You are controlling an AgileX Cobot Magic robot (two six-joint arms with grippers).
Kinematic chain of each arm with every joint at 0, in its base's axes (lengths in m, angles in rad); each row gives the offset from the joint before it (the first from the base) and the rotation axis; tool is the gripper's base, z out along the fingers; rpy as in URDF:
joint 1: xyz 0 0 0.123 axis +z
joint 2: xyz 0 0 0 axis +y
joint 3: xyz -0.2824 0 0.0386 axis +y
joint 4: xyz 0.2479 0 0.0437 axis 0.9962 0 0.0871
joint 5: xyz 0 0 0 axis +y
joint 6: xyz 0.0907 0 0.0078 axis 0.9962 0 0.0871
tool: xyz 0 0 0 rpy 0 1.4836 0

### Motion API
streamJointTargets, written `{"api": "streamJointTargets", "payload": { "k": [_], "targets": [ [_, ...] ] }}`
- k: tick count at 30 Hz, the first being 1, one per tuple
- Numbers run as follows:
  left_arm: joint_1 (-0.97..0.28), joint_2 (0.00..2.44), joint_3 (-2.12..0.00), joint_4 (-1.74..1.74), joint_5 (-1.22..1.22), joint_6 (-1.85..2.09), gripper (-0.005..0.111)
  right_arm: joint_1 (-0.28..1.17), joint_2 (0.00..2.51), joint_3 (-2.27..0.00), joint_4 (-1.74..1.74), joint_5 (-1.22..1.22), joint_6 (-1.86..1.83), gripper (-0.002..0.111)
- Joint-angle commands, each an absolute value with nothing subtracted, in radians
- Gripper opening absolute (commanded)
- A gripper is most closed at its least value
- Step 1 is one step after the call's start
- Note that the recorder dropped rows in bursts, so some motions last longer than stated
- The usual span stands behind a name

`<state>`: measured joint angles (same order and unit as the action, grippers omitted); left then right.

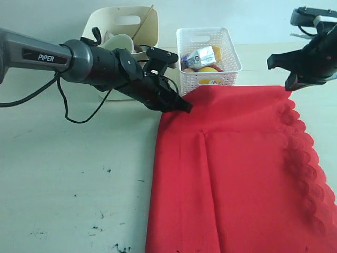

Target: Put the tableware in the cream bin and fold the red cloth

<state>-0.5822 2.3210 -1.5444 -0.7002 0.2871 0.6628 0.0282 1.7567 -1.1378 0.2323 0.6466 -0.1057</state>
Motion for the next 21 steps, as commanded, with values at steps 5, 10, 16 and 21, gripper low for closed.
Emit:
{"api": "streamJointTargets", "payload": {
  "k": [5,10,16,21],
  "targets": [
    [-0.545,2.335,-1.541,-0.691,0.351,0.594,0.0,0.16,1.716,-1.136,0.359,0.695,-0.254,0.0],
    [-0.581,2.315,-1.527,-0.683,0.473,0.594,0.0,0.233,1.817,-1.136,0.359,0.671,-0.261,0.0],
    [-0.625,2.236,-1.495,-0.6,0.464,0.528,0.0,0.245,1.964,-1.134,0.356,0.618,-0.26,0.0],
    [-0.63,2.177,-1.495,-0.581,0.443,0.522,0.0,0.245,2.04,-1.134,0.328,0.569,-0.217,0.0]
  ]
}}
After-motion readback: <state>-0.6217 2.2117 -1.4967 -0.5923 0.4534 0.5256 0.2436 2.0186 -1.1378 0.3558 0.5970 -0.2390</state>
